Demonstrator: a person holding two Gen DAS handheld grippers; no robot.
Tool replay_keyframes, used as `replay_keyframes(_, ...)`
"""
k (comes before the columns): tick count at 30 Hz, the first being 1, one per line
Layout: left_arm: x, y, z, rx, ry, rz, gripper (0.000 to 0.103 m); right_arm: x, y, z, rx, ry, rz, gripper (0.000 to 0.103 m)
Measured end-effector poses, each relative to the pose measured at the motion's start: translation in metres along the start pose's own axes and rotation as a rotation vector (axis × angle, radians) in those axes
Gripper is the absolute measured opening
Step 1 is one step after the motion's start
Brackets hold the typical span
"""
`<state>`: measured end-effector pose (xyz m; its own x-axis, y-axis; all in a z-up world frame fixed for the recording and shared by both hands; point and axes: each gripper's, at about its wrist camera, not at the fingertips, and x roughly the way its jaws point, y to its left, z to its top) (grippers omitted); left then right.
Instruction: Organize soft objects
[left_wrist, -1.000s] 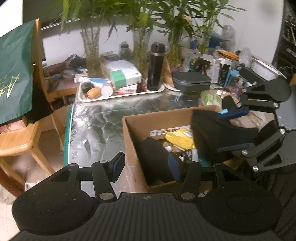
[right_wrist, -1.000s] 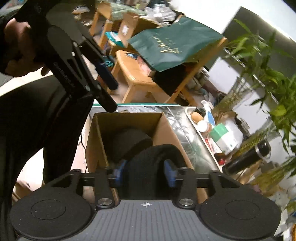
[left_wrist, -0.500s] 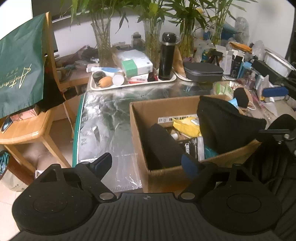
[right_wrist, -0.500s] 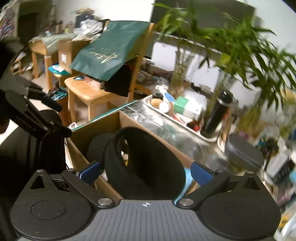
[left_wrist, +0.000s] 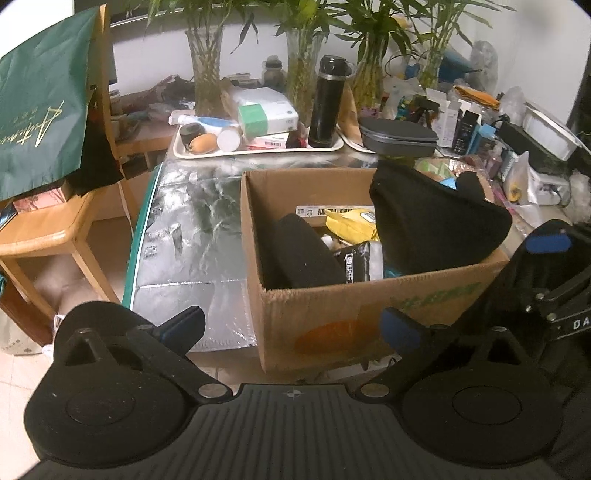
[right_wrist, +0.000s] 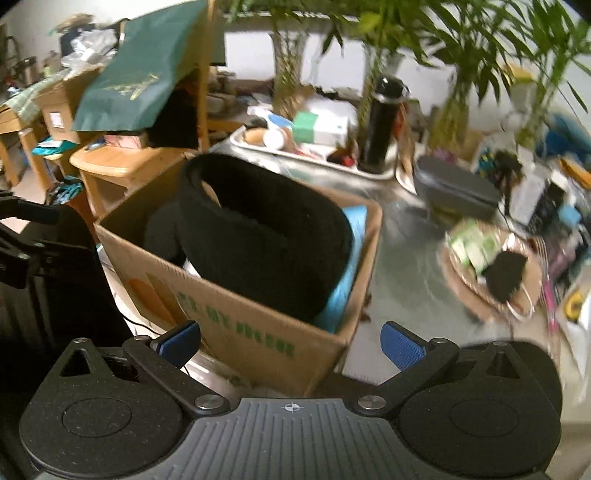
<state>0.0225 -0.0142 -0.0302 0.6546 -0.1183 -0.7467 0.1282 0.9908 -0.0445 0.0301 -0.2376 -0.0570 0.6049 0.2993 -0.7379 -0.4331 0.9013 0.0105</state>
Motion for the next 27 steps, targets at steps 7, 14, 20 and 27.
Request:
replay_keyframes(7, -0.0007, -0.0040, -0.0014, 0.009, 0.008, 0.037, 0.103, 0.0079, -0.0010, -0.0109, 0.063, 0.027, -0.006, 0.103)
replay_keyframes(14, 0.0005, 0.0007, -0.0005, -0.019, 0.026, 0.035, 0.103, 0.0079, 0.0008, -0.0116, 0.065, 0.030, -0.008, 0.103)
replay_keyframes(20, 0.0018, 0.0007, -0.0009, -0.015, 0.038, 0.038, 0.103, 0.0086, 0.0005, -0.0120, 0.072, 0.035, -0.009, 0.103)
replay_keyframes(27, 0.0014, -0.0013, -0.0001, -0.003, 0.038, 0.040, 0.103, 0.0093, -0.0003, -0.0117, 0.073, 0.035, -0.010, 0.103)
